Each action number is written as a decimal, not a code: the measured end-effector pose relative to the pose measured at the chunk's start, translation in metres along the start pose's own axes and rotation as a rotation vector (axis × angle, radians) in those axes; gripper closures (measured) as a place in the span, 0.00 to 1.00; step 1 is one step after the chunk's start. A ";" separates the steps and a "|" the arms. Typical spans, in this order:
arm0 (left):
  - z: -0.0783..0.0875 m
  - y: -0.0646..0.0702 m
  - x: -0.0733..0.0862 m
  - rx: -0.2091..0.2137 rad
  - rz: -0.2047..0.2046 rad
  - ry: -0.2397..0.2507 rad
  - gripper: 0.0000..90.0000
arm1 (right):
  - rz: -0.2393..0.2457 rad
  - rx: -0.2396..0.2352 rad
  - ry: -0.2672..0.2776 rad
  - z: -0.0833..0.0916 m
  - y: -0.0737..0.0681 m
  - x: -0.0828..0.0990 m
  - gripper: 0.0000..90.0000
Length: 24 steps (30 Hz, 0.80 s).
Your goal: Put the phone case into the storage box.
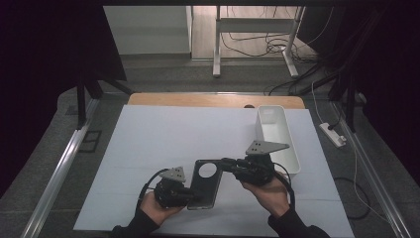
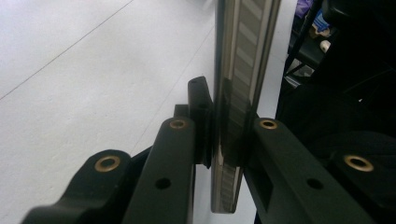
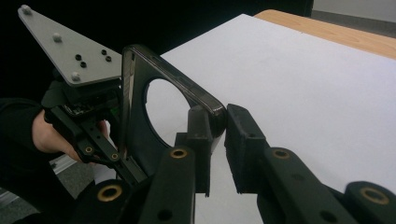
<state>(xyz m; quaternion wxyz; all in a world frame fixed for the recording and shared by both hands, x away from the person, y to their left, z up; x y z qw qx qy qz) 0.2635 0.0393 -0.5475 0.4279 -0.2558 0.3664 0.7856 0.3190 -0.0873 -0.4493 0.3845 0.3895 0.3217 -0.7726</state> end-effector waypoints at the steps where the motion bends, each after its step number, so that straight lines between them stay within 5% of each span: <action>1: 0.000 0.001 0.000 0.004 0.001 -0.001 0.93 | -0.003 -0.003 0.001 0.000 0.000 0.000 0.89; 13: -0.005 0.002 0.001 0.026 -0.010 -0.004 0.91 | -0.020 -0.009 0.007 0.000 -0.002 -0.001 0.90; 24: -0.007 0.004 -0.002 0.027 -0.027 0.014 0.67 | -0.029 -0.008 0.007 0.000 -0.002 -0.001 0.90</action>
Point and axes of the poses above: each handheld gripper's, and its own axes: z roughly backward along the jaws, x roughly out of its underside, y roughly to its right, the point moved 9 cm from there along -z, roughly forward along the jaws, and after that the axes turned 1 degree about -y, right-handed, at the moved point
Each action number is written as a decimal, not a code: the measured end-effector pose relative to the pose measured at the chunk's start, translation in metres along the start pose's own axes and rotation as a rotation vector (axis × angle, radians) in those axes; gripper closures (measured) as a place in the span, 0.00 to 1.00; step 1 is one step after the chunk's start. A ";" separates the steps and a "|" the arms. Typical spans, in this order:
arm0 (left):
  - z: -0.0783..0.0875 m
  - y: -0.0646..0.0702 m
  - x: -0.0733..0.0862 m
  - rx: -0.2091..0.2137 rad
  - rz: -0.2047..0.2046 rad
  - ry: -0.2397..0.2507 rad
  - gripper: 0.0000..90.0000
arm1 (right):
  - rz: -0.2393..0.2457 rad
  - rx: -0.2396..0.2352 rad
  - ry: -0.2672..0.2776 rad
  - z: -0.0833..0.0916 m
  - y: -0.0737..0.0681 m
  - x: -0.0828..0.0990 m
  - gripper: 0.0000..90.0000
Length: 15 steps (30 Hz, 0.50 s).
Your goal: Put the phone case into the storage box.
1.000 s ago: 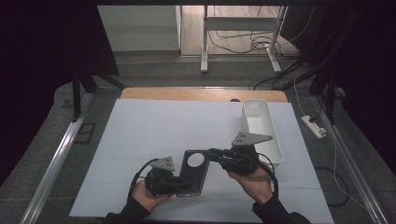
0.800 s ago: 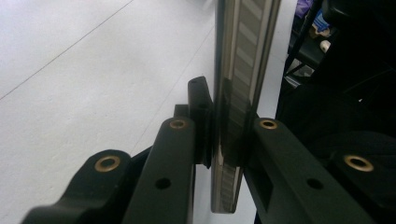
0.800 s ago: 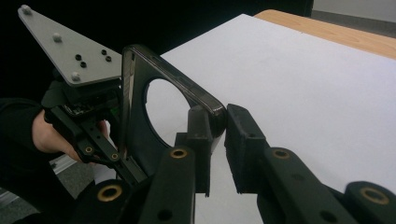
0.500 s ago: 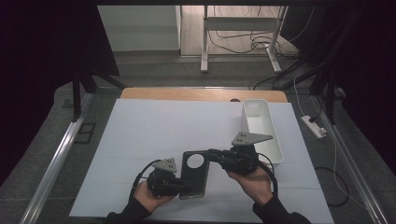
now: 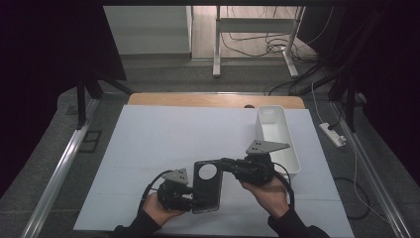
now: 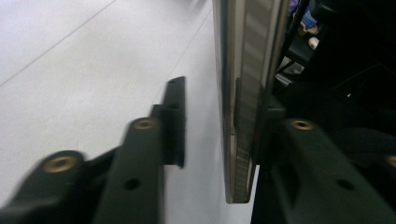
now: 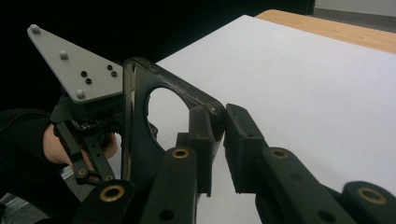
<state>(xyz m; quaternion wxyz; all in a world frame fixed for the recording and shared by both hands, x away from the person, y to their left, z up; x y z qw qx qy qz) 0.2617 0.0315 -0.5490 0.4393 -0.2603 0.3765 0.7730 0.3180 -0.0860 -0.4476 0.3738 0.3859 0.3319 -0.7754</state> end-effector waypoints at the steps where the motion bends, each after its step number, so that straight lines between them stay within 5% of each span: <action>1: 0.000 0.000 0.000 -0.002 0.000 0.004 0.65 | 0.000 0.001 -0.001 0.000 0.000 0.000 0.90; 15: 0.009 -0.004 -0.010 -0.051 0.006 0.068 0.15 | -0.002 0.031 -0.007 0.003 0.004 -0.001 0.90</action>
Point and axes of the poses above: each handheld gripper's, and its own axes: z roughly backward along the jaws, x roughly out of its underside, y roughly to its right, the point moved 9 cm from there along -z, roughly forward along the jaws, and after that the axes turned 1 degree about -y, right-handed, at the moved point
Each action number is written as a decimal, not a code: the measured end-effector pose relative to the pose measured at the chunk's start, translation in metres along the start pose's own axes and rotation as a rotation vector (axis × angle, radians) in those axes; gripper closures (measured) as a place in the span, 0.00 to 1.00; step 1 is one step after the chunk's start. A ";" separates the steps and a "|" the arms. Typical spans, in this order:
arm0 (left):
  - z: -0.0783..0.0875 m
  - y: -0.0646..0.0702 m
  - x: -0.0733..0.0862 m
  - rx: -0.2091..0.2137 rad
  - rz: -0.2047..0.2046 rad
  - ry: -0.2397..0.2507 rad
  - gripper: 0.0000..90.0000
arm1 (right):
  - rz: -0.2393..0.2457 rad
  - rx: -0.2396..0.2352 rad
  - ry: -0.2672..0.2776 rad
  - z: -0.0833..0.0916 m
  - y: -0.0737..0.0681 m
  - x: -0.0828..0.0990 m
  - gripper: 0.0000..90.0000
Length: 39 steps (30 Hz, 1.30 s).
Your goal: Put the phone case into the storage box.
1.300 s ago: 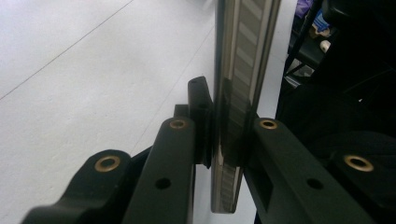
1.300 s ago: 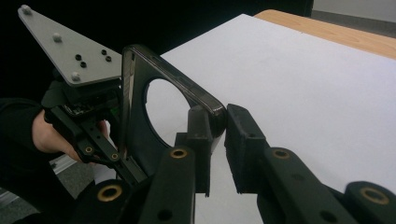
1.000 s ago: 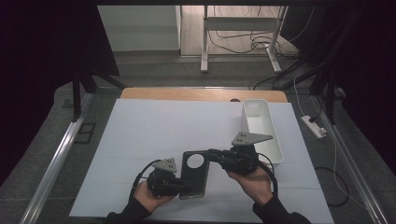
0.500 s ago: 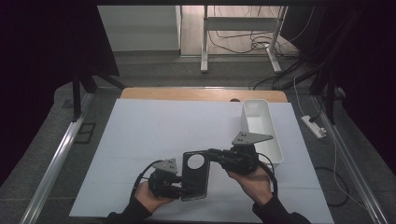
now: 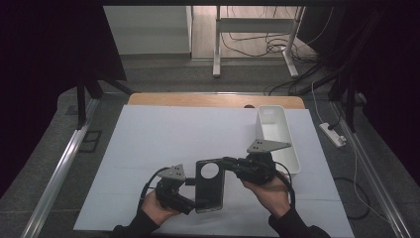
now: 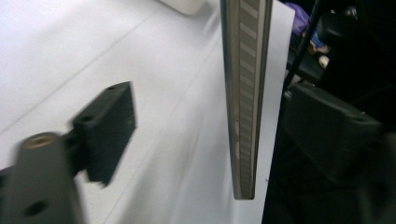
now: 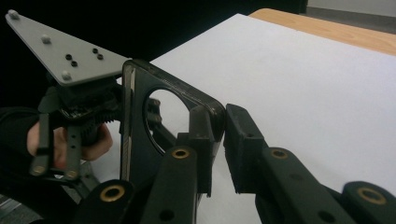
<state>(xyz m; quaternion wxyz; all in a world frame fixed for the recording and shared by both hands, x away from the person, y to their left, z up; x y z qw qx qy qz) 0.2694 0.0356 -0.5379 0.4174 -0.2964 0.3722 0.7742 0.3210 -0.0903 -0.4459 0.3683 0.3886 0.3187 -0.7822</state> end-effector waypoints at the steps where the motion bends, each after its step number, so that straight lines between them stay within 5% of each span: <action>1: 0.002 0.000 -0.001 -0.003 -0.003 0.005 0.15 | 0.000 0.000 0.000 0.000 0.000 0.000 0.90; 7: 0.012 -0.002 -0.003 -0.010 -0.006 0.039 0.07 | -0.003 0.033 -0.003 0.005 0.008 -0.002 0.90; 25: 0.045 -0.012 0.019 -0.191 -0.051 0.031 0.03 | -0.042 0.094 -0.001 0.019 0.033 -0.007 0.90; 39: 0.084 -0.017 0.060 -0.325 0.014 0.025 0.00 | -0.056 0.127 0.023 0.029 0.050 -0.019 0.90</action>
Point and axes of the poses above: each handheld gripper's, and its own axes: z roughly backward along the jaws, x roughly out of its underside, y roughly to its right, the point moved 9 cm from there along -z, roughly forward along the jaws, and after that the axes turned 1 degree about -y, right-handed, at the moved point
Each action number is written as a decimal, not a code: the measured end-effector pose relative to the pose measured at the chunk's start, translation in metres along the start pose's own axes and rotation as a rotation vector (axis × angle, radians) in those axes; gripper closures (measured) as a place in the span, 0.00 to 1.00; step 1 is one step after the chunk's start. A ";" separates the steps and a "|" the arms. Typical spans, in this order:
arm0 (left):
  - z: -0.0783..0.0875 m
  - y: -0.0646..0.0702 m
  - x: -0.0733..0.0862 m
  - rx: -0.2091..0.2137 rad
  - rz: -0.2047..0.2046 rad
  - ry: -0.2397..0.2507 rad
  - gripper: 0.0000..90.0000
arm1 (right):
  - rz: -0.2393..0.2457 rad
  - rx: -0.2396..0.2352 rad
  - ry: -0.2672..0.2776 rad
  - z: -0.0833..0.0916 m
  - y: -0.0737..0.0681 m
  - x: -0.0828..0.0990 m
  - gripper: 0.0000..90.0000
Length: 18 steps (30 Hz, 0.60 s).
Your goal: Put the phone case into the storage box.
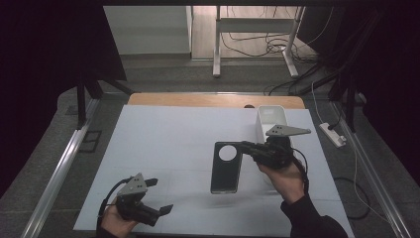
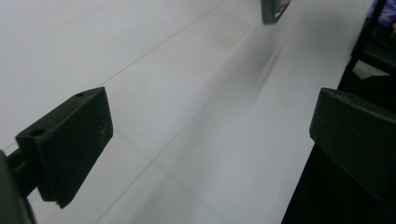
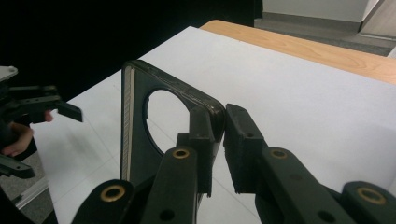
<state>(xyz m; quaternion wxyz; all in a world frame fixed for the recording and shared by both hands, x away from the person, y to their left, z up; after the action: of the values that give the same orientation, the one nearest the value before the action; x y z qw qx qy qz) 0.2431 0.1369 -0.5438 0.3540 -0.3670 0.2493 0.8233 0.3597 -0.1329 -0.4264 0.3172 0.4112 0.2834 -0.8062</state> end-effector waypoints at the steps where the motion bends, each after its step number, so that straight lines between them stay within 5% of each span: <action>1: 0.003 -0.002 0.004 -0.008 0.008 -0.001 0.00 | -0.001 0.006 0.000 0.000 0.001 -0.001 0.90; 8: 0.019 -0.012 0.027 -0.066 0.061 -0.011 0.00 | -0.002 0.027 0.008 0.003 0.011 -0.009 0.90; 18: 0.034 -0.025 0.042 -0.147 0.130 -0.005 0.00 | 0.005 0.065 0.021 0.009 0.027 -0.023 0.90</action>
<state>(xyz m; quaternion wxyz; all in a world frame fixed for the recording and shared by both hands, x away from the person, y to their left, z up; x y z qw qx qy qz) 0.2279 0.1919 -0.5595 0.2728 -0.3731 0.2108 0.8614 0.3859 -0.1502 -0.4078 0.3029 0.4304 0.2591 -0.8099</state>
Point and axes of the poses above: each handheld gripper's, and its own axes: z roughly backward along the jaws, x roughly out of its underside, y roughly to its right, the point moved 9 cm from there along -z, roughly forward along the jaws, and after that the axes turned 1 degree about -y, right-handed, at the moved point
